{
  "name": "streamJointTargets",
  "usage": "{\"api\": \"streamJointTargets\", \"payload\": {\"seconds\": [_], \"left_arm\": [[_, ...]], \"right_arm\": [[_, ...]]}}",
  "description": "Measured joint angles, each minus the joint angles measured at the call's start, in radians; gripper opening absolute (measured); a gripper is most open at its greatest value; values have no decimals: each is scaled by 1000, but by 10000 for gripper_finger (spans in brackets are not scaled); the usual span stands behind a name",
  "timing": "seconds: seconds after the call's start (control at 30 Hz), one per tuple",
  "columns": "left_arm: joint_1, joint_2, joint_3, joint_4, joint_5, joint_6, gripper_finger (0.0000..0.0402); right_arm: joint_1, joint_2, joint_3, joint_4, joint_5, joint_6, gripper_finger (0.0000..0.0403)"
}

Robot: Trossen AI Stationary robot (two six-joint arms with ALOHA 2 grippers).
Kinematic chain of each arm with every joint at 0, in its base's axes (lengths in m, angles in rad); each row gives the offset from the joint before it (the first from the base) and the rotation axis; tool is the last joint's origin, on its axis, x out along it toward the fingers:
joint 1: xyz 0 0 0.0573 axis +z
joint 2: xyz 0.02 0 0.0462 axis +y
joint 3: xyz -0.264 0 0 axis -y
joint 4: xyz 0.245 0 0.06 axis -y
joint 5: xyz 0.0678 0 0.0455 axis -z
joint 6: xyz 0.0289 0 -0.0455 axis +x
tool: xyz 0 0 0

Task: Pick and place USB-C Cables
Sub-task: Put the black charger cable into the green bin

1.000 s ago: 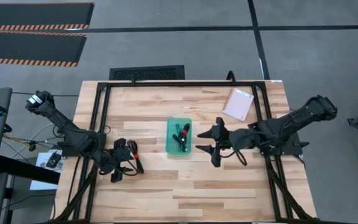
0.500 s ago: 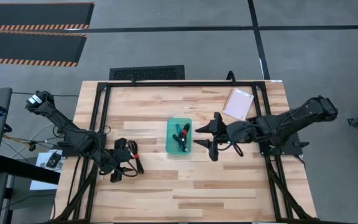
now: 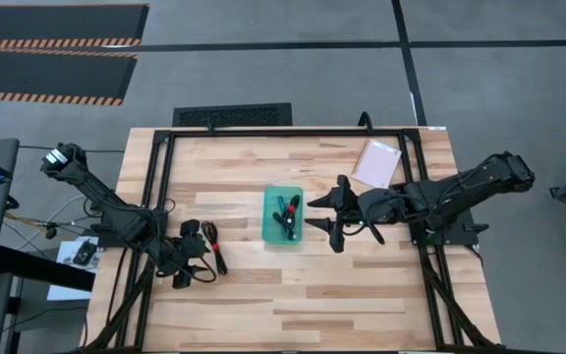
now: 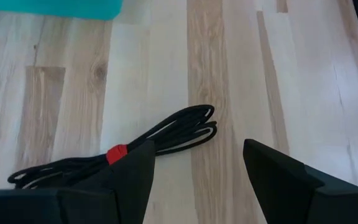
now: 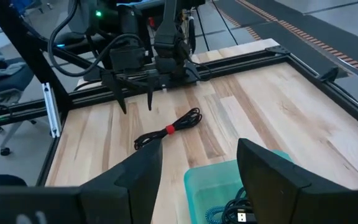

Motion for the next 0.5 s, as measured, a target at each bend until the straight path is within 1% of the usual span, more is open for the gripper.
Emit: {"api": "streamJointTargets", "payload": {"seconds": [0.17, 0.5], "left_arm": [[0, 0, 0, 0, -1, 66, 232], [0, 4, 0, 0, -17, 148, 232]], "right_arm": [[-4, 0, 0, 1, 0, -2, 232], [-4, 0, 0, 2, 0, -2, 232]]}}
